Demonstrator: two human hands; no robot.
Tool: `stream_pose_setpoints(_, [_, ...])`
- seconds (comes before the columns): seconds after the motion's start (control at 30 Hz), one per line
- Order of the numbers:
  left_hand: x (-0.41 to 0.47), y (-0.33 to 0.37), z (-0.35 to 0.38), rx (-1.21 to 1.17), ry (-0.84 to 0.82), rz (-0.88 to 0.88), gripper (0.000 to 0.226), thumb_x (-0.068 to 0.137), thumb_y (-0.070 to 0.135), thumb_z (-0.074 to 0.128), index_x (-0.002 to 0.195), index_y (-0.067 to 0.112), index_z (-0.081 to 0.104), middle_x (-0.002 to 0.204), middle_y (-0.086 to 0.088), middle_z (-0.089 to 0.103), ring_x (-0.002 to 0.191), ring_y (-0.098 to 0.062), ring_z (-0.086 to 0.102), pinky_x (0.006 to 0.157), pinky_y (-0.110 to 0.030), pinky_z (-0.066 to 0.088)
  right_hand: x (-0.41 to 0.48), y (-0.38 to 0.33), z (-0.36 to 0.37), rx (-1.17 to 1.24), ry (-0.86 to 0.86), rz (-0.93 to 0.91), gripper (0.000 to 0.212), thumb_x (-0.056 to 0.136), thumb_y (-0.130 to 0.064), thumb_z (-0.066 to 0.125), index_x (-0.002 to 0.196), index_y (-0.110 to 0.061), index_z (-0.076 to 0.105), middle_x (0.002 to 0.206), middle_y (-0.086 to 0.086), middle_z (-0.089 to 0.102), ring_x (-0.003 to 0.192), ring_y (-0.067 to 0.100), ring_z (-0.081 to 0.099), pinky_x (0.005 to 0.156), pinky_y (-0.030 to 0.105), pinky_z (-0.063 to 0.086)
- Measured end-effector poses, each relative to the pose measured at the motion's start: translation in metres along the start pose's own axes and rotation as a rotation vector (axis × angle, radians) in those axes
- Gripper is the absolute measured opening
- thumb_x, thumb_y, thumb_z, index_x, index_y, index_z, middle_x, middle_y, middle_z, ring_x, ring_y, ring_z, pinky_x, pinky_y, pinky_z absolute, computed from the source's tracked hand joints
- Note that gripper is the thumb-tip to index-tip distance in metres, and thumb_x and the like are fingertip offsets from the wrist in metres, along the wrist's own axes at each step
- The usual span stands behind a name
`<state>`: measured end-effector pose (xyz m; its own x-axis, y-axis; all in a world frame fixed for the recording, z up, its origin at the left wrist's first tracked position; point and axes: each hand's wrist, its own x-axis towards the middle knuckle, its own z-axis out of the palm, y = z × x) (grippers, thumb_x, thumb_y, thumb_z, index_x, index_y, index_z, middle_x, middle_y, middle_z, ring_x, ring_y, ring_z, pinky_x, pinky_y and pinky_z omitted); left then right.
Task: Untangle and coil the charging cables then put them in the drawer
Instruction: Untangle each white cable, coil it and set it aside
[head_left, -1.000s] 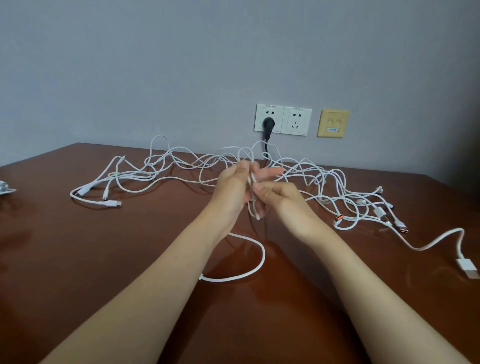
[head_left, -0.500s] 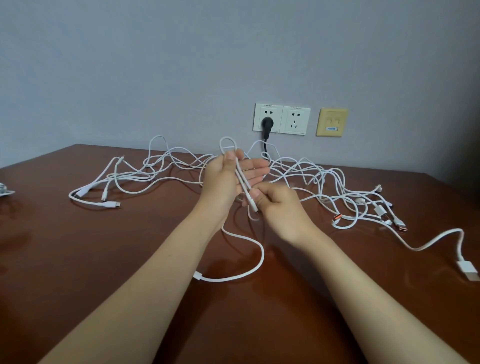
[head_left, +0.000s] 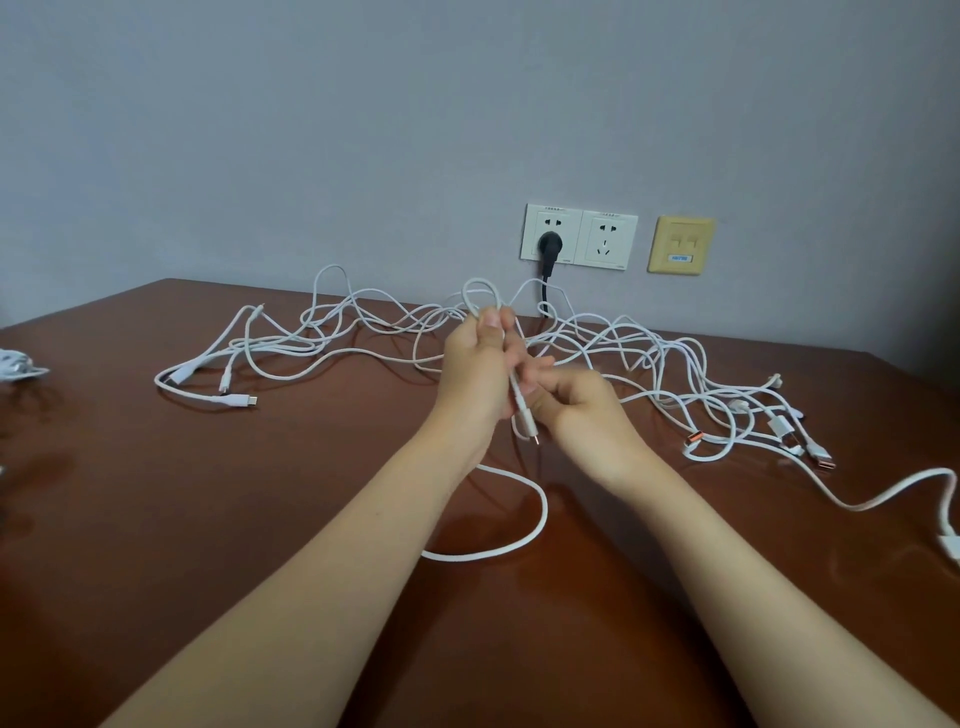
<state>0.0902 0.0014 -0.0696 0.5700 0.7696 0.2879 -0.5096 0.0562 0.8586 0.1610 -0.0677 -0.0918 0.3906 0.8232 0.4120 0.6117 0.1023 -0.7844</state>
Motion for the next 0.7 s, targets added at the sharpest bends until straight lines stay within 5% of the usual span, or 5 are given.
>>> stream_pose_setpoints(0.2, [0.009, 0.008, -0.009, -0.244, 0.063, -0.039, 0.036, 0.104, 0.014, 0.018, 0.073, 0.013, 0.037, 0.037, 0.011, 0.027, 0.031, -0.003, 0.024, 0.037, -0.013, 0.031, 0.001, 0.008, -0.003, -0.186, -0.05, -0.011, 0.032, 0.095, -0.017, 0.048, 0.066, -0.026, 0.056, 0.07, 0.007, 0.061, 0.072, 0.023, 0.053, 0.075, 0.034, 0.041])
stream_pose_setpoints(0.37, [0.013, 0.011, -0.014, -0.271, 0.093, -0.03, 0.037, 0.104, 0.013, 0.017, 0.072, 0.014, 0.036, 0.038, 0.01, 0.026, 0.032, -0.004, 0.022, 0.037, -0.013, 0.028, 0.002, 0.012, -0.004, -0.508, 0.008, -0.199, 0.027, 0.091, -0.03, 0.039, 0.073, -0.017, 0.054, 0.064, -0.01, 0.049, 0.069, 0.018, 0.048, 0.074, 0.034, 0.035])
stream_pose_setpoints(0.5, [0.01, 0.008, -0.013, -0.252, 0.098, -0.036, 0.037, 0.104, 0.018, 0.018, 0.073, 0.014, 0.037, 0.038, 0.011, 0.025, 0.031, -0.004, 0.02, 0.036, -0.012, 0.024, -0.002, 0.009, -0.002, -0.653, 0.05, -0.33, 0.019, 0.089, -0.023, 0.04, 0.07, -0.023, 0.038, 0.054, -0.014, 0.031, 0.063, 0.014, 0.032, 0.072, 0.03, 0.025])
stream_pose_setpoints(0.7, [0.008, 0.008, -0.011, -0.223, 0.077, -0.087, 0.036, 0.104, 0.021, 0.018, 0.073, 0.015, 0.036, 0.036, 0.011, 0.025, 0.029, -0.002, 0.017, 0.032, -0.011, 0.017, -0.005, 0.006, 0.001, -0.704, 0.036, -0.349, 0.026, 0.09, -0.03, 0.027, 0.073, -0.023, 0.045, 0.067, -0.007, 0.046, 0.07, 0.019, 0.047, 0.076, 0.029, 0.022])
